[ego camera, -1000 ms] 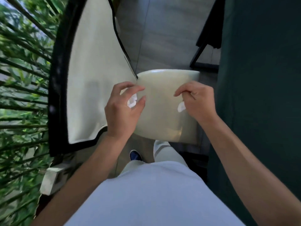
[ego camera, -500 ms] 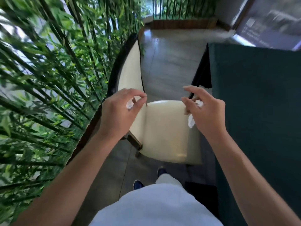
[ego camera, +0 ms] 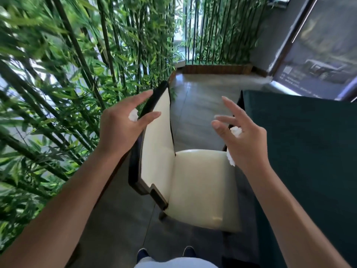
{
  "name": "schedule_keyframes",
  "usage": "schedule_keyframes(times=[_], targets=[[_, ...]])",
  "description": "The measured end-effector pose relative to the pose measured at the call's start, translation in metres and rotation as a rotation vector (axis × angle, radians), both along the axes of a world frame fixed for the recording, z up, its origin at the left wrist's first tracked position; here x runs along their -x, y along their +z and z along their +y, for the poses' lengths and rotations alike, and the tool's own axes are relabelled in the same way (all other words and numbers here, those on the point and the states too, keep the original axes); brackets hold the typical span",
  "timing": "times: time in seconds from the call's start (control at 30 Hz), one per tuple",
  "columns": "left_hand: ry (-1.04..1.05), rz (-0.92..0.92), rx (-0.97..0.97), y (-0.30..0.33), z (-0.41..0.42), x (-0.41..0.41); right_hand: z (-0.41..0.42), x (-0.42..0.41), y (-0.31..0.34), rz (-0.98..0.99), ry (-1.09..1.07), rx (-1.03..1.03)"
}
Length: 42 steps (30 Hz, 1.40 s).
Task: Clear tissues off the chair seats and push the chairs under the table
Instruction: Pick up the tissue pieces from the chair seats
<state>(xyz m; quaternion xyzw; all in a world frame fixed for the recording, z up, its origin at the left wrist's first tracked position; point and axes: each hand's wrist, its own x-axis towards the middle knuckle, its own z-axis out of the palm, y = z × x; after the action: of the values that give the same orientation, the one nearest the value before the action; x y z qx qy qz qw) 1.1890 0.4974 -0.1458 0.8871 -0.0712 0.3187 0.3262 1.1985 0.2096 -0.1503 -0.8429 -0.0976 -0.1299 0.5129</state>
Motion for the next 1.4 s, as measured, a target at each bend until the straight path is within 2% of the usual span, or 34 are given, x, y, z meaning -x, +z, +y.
schedule_keyframes(times=[0.17,0.27,0.4,0.63,0.8,1.2,1.4], targets=[[0.005,-0.032,-0.219,0.016,0.028,-0.029,0.019,-0.008,0.018,-0.097,-0.084,0.230],[-0.028,-0.050,-0.275,0.020,0.056,-0.047,0.042,-0.011,0.023,-0.124,-0.161,0.284],[-0.071,-0.024,-0.311,0.030,0.106,-0.071,0.091,-0.014,0.027,-0.153,-0.281,0.331],[-0.133,0.045,-0.240,0.050,0.162,-0.109,0.158,-0.012,0.038,-0.182,-0.438,0.332],[-0.281,-0.007,-0.309,0.051,0.153,-0.145,0.170,-0.014,0.044,-0.174,-0.541,0.415],[-0.370,-0.091,-0.327,0.053,0.092,-0.229,0.143,-0.059,0.048,-0.191,-0.609,0.443],[-0.540,-0.115,-0.295,0.048,0.042,-0.268,0.130,-0.075,0.036,-0.211,-0.719,0.333]])
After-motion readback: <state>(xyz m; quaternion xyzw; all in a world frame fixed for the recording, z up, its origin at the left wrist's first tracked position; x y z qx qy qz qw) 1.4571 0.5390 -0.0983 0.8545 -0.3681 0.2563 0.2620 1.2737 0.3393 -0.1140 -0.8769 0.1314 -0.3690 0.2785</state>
